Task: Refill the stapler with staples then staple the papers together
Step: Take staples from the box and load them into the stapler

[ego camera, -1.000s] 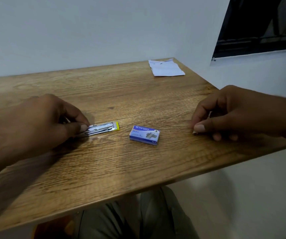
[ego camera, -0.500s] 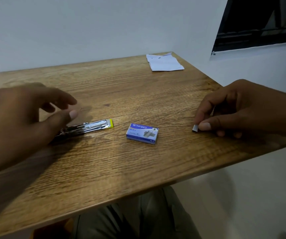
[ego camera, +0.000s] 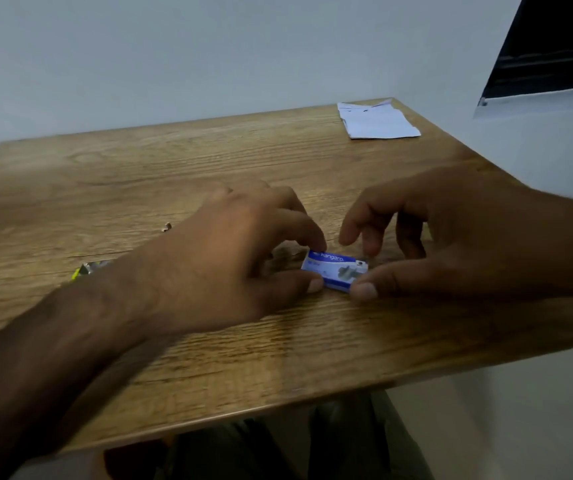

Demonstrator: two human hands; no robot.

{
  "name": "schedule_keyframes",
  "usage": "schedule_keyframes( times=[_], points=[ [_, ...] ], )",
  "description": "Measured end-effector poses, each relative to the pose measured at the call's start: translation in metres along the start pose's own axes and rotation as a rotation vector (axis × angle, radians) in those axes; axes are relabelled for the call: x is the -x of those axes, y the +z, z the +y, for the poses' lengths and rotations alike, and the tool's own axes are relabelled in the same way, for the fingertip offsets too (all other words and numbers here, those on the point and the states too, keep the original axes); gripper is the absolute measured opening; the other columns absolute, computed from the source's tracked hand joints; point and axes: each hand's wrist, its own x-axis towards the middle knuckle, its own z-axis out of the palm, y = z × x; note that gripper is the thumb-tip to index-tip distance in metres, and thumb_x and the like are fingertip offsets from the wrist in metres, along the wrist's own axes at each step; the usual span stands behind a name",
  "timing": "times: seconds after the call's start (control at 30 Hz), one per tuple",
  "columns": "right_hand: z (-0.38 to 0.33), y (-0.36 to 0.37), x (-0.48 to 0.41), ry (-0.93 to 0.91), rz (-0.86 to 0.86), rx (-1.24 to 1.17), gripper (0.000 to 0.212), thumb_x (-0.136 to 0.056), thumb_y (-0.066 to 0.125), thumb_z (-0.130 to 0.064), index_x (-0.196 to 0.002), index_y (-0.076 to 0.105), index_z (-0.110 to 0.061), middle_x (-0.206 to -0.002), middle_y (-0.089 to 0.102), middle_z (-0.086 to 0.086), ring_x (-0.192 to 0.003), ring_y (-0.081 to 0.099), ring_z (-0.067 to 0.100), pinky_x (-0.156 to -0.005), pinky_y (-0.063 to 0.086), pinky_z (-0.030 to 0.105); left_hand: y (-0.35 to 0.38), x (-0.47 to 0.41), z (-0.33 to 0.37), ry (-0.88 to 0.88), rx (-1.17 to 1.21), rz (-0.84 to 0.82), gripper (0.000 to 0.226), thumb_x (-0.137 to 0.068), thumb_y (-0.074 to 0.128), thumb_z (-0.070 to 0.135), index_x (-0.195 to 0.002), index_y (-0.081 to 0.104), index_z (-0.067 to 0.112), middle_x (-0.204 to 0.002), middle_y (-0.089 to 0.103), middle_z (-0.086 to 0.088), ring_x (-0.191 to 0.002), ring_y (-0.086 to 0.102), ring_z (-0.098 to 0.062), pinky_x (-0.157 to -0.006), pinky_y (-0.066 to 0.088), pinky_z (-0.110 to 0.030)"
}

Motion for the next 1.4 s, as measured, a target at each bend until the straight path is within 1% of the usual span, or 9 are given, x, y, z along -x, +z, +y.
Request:
schedule_keyframes(
  times=[0.17,0.3,0.4,0.57,0.87,1.03,1.2,1.3,1.4],
  points=[
    [0.001,0.007,-0.004,0.074,0.013,0.06,0.049,-0.053,0.063,-0.07,-0.099,0.068,-0.053,-0.095,0.057,-0.046,-0.084,0.054,-0.019,-0.058,0.043,0.024,0.012,0.001,0.0,-0.035,0.085,0.105,0.031,-0.087,0.067,0.057,-0.11,0.071,0.037,-0.102,0.065,0.017,-0.098,0.057,-0.007,-0.091,0.049,-0.046],
    [-0.002,0.007,-0.007,0.123,0.033,0.05,0.035,-0.064,0.075,-0.055,-0.099,0.068,-0.053,-0.089,0.06,-0.045,-0.08,0.054,-0.023,-0.057,0.043,0.022,0.018,0.003,0.004,-0.064,0.094,0.182,0.033,-0.083,0.071,0.058,-0.106,0.073,0.034,-0.099,0.068,0.015,-0.096,0.058,-0.011,-0.089,0.049,-0.045],
    [-0.003,0.007,-0.008,0.151,0.052,0.0,0.034,-0.065,0.081,-0.048,-0.098,0.071,-0.051,-0.084,0.068,-0.035,-0.071,0.058,-0.023,-0.054,0.041,0.018,0.02,0.004,0.008,-0.106,0.093,0.208,0.039,-0.084,0.065,0.062,-0.109,0.074,0.034,-0.103,0.069,0.015,-0.099,0.059,-0.01,-0.09,0.048,-0.043],
    [-0.002,0.002,-0.008,0.183,0.007,-0.123,0.043,-0.048,0.073,-0.056,-0.091,0.073,-0.053,-0.083,0.071,-0.034,-0.064,0.066,-0.009,-0.058,0.05,0.026,0.021,0.002,0.008,-0.114,0.064,0.216,0.037,-0.081,0.072,0.06,-0.11,0.075,0.037,-0.104,0.07,0.014,-0.1,0.062,-0.011,-0.09,0.044,-0.041],
    [0.004,-0.017,-0.004,0.246,-0.028,-0.118,0.052,-0.047,0.076,-0.056,-0.097,0.066,-0.064,-0.088,0.072,-0.032,-0.054,0.07,0.002,-0.056,0.055,0.031,0.02,0.006,0.002,-0.141,0.179,0.238,0.042,-0.071,0.069,0.069,-0.098,0.072,0.038,-0.089,0.068,0.018,-0.088,0.059,-0.003,-0.088,0.043,-0.037],
    [0.004,-0.018,-0.002,0.216,-0.017,0.004,0.075,-0.033,0.063,-0.08,-0.107,0.057,-0.067,-0.105,0.058,-0.042,-0.056,0.068,-0.002,-0.054,0.049,0.027,0.019,0.005,0.001,-0.131,0.205,0.238,0.04,-0.068,0.069,0.071,-0.088,0.071,0.037,-0.084,0.067,0.019,-0.085,0.058,0.0,-0.086,0.041,-0.034],
    [-0.016,-0.017,-0.005,0.017,0.08,0.026,0.033,-0.062,0.067,-0.059,-0.095,0.069,-0.057,-0.096,0.069,-0.032,-0.058,0.066,0.002,-0.054,0.047,0.027,0.017,0.003,-0.001,-0.162,0.284,0.255,0.045,-0.057,0.082,0.065,-0.076,0.067,0.026,-0.072,0.068,0.012,-0.074,0.06,-0.003,-0.07,0.034,-0.024],
    [-0.024,-0.006,-0.014,-0.029,0.066,0.083,0.024,-0.07,0.059,-0.049,-0.09,0.072,-0.053,-0.088,0.069,-0.033,-0.072,0.063,-0.004,-0.06,0.042,0.023,0.016,0.003,-0.002,-0.153,0.307,0.238,0.043,-0.057,0.088,0.057,-0.067,0.064,0.023,-0.074,0.073,0.01,-0.074,0.066,-0.005,-0.076,0.041,-0.028],
    [-0.026,-0.001,-0.02,-0.049,0.066,0.172,0.018,-0.078,0.064,-0.043,-0.09,0.072,-0.055,-0.08,0.067,-0.032,-0.079,0.053,-0.021,-0.056,0.03,0.013,0.015,0.004,-0.002,-0.154,0.299,0.215,0.042,-0.058,0.088,0.058,-0.066,0.065,0.023,-0.076,0.074,0.01,-0.078,0.066,-0.005,-0.08,0.042,-0.03]
  ],
)
